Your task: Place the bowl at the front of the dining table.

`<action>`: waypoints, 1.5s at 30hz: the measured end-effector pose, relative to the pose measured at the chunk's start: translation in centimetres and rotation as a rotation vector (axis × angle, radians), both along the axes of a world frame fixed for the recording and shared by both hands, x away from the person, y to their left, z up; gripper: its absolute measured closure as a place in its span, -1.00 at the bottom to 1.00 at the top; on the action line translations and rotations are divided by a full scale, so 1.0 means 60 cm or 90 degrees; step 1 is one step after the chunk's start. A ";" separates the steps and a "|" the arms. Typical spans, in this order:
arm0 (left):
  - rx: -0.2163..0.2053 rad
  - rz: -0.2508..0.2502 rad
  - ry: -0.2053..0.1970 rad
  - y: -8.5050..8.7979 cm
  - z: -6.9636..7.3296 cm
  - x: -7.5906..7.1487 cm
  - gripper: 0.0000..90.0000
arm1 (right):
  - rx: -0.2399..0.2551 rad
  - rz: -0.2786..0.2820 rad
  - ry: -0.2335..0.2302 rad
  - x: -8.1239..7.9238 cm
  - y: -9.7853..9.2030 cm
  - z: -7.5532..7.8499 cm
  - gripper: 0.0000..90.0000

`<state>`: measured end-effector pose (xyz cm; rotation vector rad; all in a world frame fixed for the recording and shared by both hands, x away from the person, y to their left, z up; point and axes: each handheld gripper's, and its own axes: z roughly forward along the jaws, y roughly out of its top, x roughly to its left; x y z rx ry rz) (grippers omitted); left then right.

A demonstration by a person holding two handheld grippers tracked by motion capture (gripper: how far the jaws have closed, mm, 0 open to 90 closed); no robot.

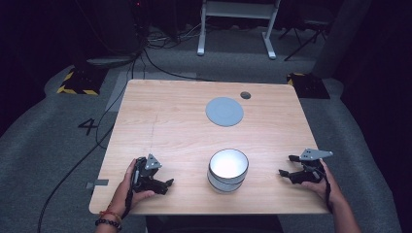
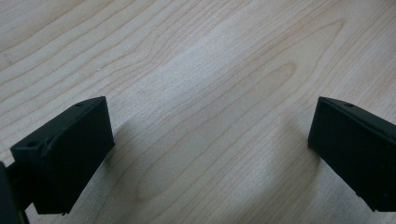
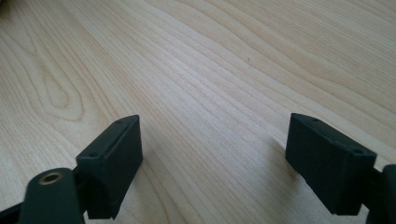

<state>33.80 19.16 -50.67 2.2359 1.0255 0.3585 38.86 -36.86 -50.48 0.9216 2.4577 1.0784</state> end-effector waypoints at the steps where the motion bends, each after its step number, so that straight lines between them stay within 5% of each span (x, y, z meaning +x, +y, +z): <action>1: 0.000 0.000 -0.001 0.000 0.000 0.000 -0.99 | 0.000 0.000 0.000 0.000 0.000 0.000 -0.58; 15: 0.005 0.002 -0.004 0.000 0.001 0.000 -0.99 | -0.008 0.013 0.008 -0.002 0.002 0.003 -0.56; 26: 0.002 0.002 -0.002 0.000 0.000 0.000 -0.99 | 0.006 0.084 -0.016 -0.013 0.037 0.042 -0.56; 36: 0.001 -0.001 -0.001 0.000 0.000 0.000 -0.99 | -0.020 0.140 -0.034 -0.025 0.080 0.071 -0.55; 45: 0.000 -0.001 0.000 0.000 0.000 0.000 -0.99 | 0.030 0.223 -0.063 -0.039 0.123 0.121 -0.52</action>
